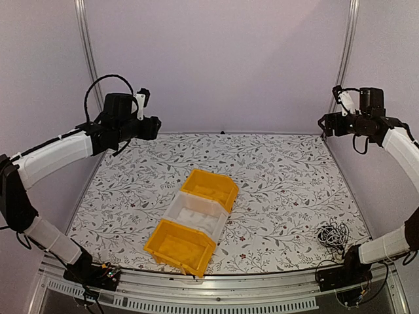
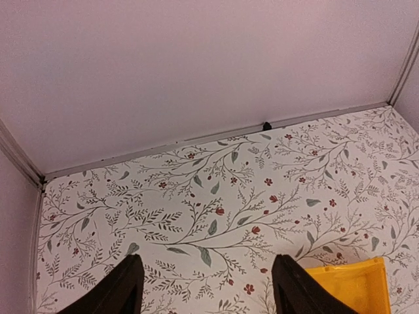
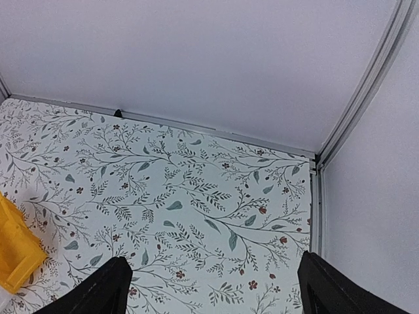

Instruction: Untangle the cables

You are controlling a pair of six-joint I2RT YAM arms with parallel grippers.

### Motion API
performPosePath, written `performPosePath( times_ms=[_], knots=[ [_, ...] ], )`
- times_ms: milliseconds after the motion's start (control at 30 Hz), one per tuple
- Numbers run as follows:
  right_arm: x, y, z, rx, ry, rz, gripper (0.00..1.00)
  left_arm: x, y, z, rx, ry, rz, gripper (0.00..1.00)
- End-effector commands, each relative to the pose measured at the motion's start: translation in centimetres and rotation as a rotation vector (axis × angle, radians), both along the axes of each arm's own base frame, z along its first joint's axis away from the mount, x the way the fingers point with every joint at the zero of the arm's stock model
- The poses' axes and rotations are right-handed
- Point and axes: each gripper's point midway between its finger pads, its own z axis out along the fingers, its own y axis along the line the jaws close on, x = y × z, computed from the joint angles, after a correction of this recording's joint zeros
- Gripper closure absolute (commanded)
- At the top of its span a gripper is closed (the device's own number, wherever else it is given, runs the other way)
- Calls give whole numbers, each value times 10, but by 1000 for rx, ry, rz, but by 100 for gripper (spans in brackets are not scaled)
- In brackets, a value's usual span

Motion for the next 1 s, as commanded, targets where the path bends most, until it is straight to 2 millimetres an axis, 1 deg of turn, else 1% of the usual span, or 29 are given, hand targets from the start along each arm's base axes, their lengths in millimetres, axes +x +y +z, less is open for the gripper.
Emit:
performPosePath(
  times_ms=[0,100,167,267,333,467,567,667,767,867,967],
  knots=[
    [-17,-6,-8,-46,1,17,5,-13,-30,13,-72,-47,-78,30],
    [-37,9,-21,-98,45,161,3,-26,-61,6,-83,-15,-168,33],
    [-52,16,-32,-149,77,259,2,-38,-87,3,-97,3,-239,35],
    [-76,22,-49,-207,148,362,2,-58,-130,-5,-125,40,-341,38],
    [-96,25,-66,-239,230,439,3,-72,-160,-10,-133,63,-409,39],
    [-139,18,-112,-355,418,562,5,-96,-218,-25,-139,121,-544,41],
    [-174,7,-142,-434,559,631,3,-114,-253,-36,-134,168,-629,42],
    [-205,-3,-167,-495,685,702,2,-128,-275,-49,-131,203,-687,42],
    [-228,-6,-184,-502,763,759,1,-134,-288,-60,-135,228,-717,42],
    [-247,-6,-200,-480,843,799,1,-134,-294,-63,-138,241,-722,42],
    [-264,-11,-217,-476,943,811,1,-134,-296,-64,-138,239,-727,41]
  ],
)
